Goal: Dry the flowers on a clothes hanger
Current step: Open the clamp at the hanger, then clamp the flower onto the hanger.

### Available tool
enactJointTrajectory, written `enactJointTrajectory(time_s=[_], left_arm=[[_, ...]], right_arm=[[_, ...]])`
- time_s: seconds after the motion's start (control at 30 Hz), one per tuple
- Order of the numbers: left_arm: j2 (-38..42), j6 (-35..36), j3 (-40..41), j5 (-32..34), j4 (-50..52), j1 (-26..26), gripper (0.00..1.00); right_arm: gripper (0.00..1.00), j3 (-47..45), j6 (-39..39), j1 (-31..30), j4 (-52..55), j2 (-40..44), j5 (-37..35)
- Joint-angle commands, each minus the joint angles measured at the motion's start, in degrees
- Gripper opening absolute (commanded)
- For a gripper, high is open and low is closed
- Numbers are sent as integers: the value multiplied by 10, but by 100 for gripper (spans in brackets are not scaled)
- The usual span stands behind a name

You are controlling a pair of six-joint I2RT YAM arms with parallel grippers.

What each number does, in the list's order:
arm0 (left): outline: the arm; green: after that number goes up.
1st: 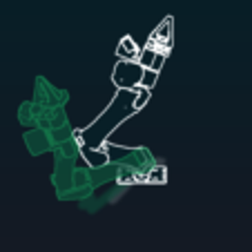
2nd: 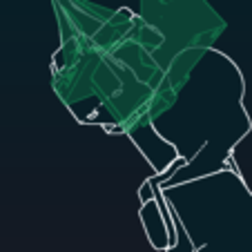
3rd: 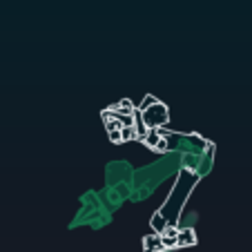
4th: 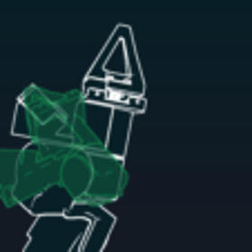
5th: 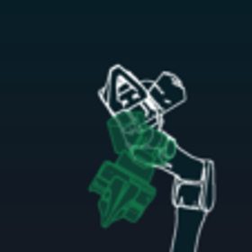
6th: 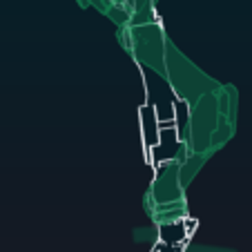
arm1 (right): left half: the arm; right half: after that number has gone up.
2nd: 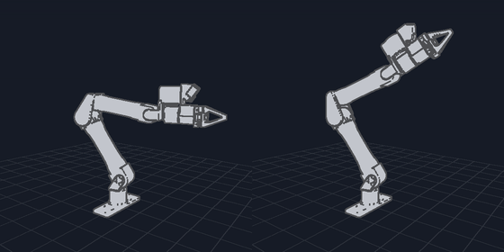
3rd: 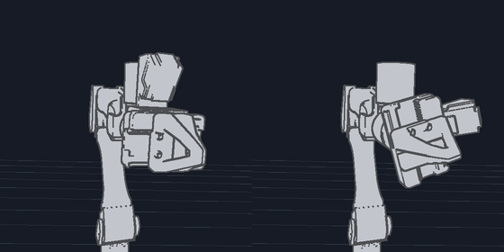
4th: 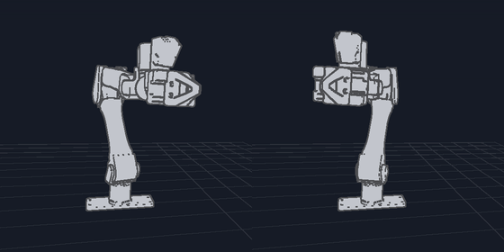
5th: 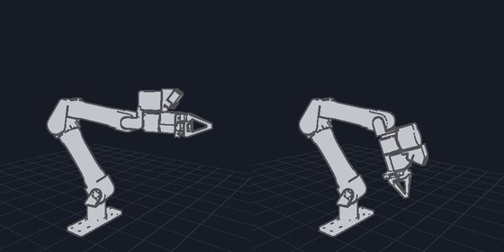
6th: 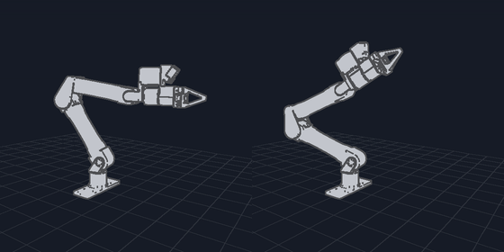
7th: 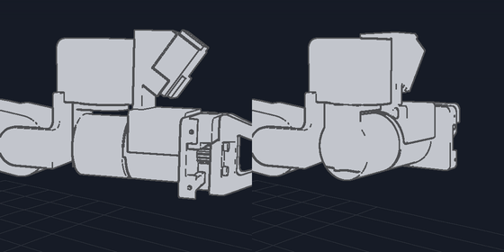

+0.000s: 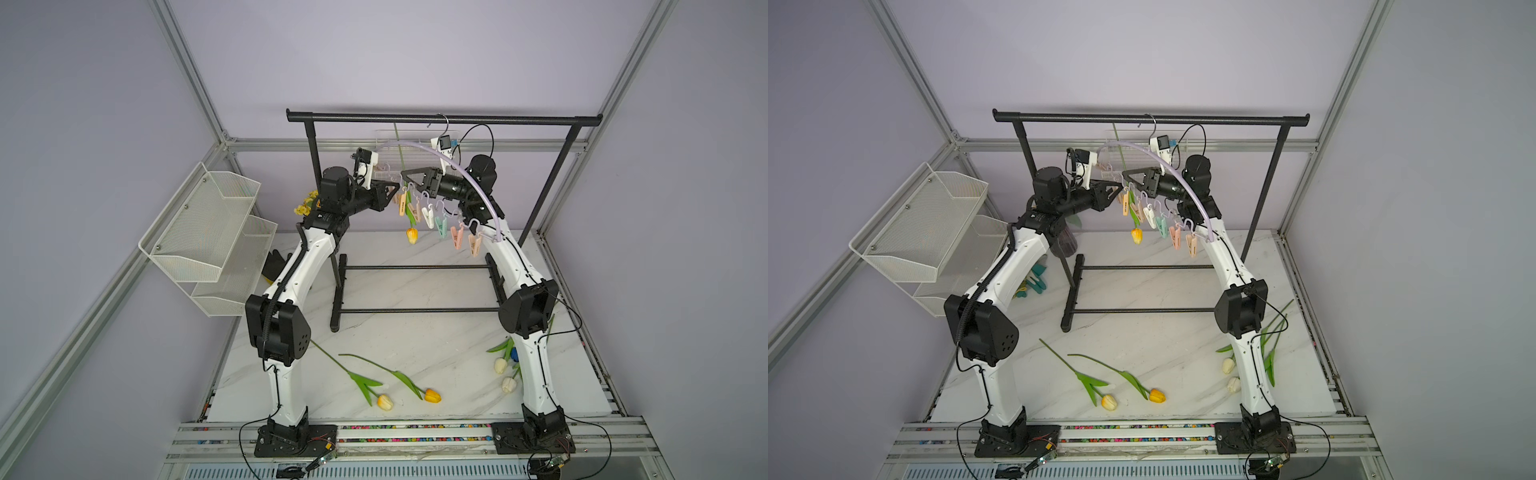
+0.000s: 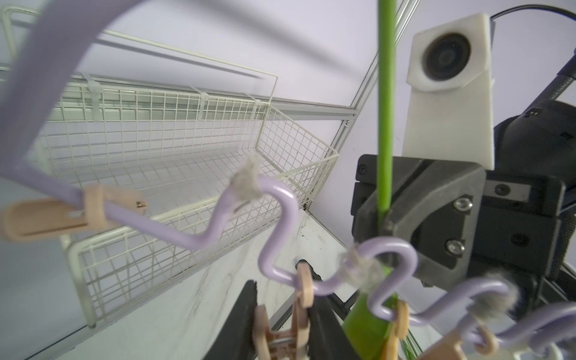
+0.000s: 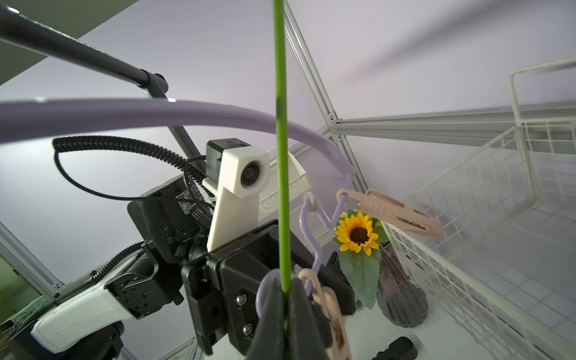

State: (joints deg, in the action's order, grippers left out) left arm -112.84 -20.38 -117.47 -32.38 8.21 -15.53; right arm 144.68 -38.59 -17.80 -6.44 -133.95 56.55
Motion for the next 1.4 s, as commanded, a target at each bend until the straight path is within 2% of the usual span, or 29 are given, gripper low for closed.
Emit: enactJointTrajectory(time_s=[0.0,0.33,0.53,0.7,0.9,1.37], left_arm=[[1,-7,-19,-10,-20,-2,26],[2,-25,-18,-25,-42,-6,25],[0,-32,-19,-28,-51,-6,24],[-1,-38,-18,-30,-56,-6,23],[-2,-50,-17,-31,-70,-6,21],[-4,-56,-10,-27,-78,-6,18]], right_arm=[[0,-39,19,-2,13,37,-34],[0,-238,23,14,3,145,-157],[0,-349,-10,14,-60,188,-176],[0,-432,-76,15,-157,199,-170],[0,-493,-120,1,-226,205,-158],[0,-524,-184,-50,-307,200,-140]])
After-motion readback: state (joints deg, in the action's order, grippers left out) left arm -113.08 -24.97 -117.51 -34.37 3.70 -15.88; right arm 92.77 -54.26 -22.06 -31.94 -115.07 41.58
